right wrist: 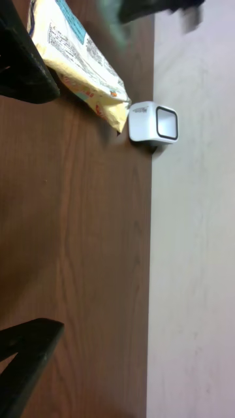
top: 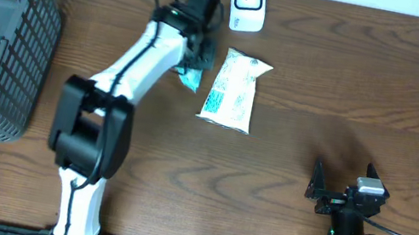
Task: Scan the item barcode
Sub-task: 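Carry the green packet to the table beside the yellow bag and release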
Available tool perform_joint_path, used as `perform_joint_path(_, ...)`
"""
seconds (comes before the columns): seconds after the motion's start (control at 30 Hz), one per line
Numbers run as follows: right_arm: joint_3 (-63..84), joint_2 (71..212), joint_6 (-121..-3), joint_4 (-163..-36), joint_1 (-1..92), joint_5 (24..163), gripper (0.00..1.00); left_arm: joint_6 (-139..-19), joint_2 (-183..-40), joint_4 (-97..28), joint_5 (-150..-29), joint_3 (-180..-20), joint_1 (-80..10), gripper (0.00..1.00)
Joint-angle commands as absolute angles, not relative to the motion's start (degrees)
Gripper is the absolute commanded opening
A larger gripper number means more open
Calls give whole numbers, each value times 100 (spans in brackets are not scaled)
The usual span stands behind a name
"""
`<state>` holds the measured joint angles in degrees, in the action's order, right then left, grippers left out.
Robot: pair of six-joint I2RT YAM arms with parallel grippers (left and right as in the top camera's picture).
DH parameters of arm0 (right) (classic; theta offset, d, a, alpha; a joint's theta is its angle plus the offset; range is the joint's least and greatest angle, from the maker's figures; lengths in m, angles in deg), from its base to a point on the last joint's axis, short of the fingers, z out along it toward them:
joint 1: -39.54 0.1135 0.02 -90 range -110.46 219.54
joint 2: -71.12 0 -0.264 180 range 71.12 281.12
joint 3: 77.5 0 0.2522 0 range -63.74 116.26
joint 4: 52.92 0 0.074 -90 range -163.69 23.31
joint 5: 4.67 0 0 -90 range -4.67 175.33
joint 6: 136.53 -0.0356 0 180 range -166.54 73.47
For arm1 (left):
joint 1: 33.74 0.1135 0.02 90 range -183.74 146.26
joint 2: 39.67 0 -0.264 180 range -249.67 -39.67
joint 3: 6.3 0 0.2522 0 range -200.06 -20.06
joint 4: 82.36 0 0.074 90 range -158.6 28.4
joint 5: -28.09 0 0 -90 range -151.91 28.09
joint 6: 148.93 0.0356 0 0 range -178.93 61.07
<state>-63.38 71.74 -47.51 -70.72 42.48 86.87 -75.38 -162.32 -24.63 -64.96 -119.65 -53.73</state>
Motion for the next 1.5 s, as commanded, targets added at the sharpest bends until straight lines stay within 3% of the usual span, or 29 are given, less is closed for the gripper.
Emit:
perform_joint_path(0.0,-6342,7143,-4709,-7098,4287,8679,99,-7632,-16407,-2380,-6592,-11917,-5425,9)
perform_joint_path(0.17,-6342,7143,-4711,-7098,4287,8676,99,-7745,-16490,-2452,-7202,-11910,-5604,10)
perform_joint_path(0.33,-6342,7143,-4711,-7100,4285,8676,99,-8550,-16490,-2496,-7202,-11910,-5886,22)
perform_joint_path(0.6,-6342,7143,-4711,-7100,4287,8676,99,-8712,-16482,-2802,-7198,-11923,-6249,24)
perform_joint_path(0.9,-6342,7143,-4709,-7098,4285,8679,99,-8633,-16197,-2708,-7196,-12037,-5895,30)
perform_joint_path(1.0,-6342,7143,-4709,-7098,4285,8676,99,-8445,-15883,-2712,-7191,-12039,-5707,41)
perform_joint_path(1.13,-6342,7143,-4709,-7098,4285,8679,99,-8430,-15354,-2684,-7198,-12039,-5443,45)
perform_joint_path(1.27,-6342,7143,-4709,-7100,4285,8679,99,-8430,-15161,-2507,-7198,-12037,-5441,45)
perform_joint_path(1.47,-6342,7143,-4709,-7098,4285,8676,99,-8434,-15312,-2116,-7198,-11764,-5742,36)
